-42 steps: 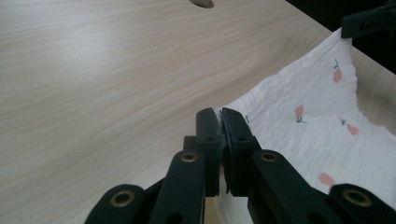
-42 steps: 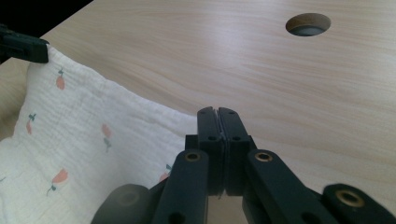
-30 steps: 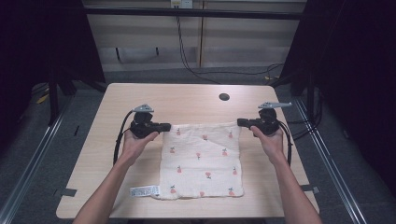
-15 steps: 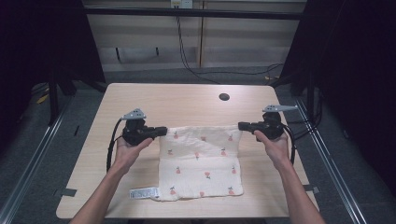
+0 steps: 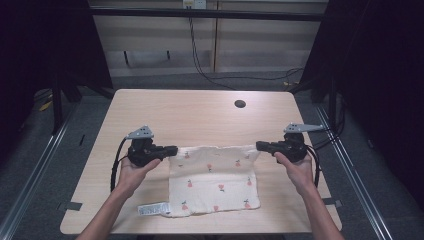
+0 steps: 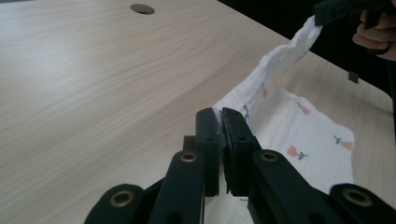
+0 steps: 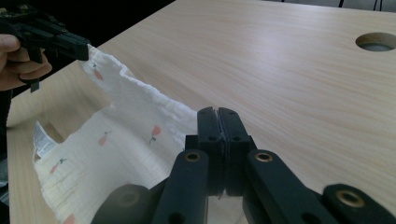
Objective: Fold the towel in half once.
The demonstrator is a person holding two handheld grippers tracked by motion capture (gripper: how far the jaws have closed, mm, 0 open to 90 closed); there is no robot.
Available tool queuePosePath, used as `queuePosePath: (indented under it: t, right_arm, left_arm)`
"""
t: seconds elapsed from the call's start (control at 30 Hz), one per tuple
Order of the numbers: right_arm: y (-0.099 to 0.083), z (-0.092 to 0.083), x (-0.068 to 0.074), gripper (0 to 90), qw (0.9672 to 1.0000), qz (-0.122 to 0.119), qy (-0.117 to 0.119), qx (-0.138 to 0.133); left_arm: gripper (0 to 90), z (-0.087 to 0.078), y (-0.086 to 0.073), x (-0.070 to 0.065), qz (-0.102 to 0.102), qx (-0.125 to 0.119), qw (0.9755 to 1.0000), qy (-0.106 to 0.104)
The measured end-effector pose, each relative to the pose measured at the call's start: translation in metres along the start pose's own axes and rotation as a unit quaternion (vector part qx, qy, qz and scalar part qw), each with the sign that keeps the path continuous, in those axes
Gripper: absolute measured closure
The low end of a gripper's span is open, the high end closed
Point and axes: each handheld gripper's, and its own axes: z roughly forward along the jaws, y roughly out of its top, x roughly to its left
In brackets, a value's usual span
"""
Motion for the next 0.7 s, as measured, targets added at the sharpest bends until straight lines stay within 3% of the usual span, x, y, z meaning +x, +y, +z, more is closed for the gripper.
queuePosePath:
  t: [0.23,0.33,0.7]
  right_arm:
    - [-0.003,-0.009,0.011,89.2,0.9999,-0.012,0.001,0.000]
    - [-0.008,-0.012,0.015,89.2,0.9999,-0.013,0.005,0.002]
    - [-0.026,-0.018,0.028,89.3,0.9997,-0.018,0.006,0.015]
  left_arm:
    - [86.1,-0.008,-0.004,-0.008,0.006,0.011,0.9999,-0.007]
    - [86.2,-0.009,-0.009,-0.013,0.005,0.030,0.9995,-0.009]
    - [86.0,-0.014,-0.019,-0.030,0.014,0.045,0.9985,-0.027]
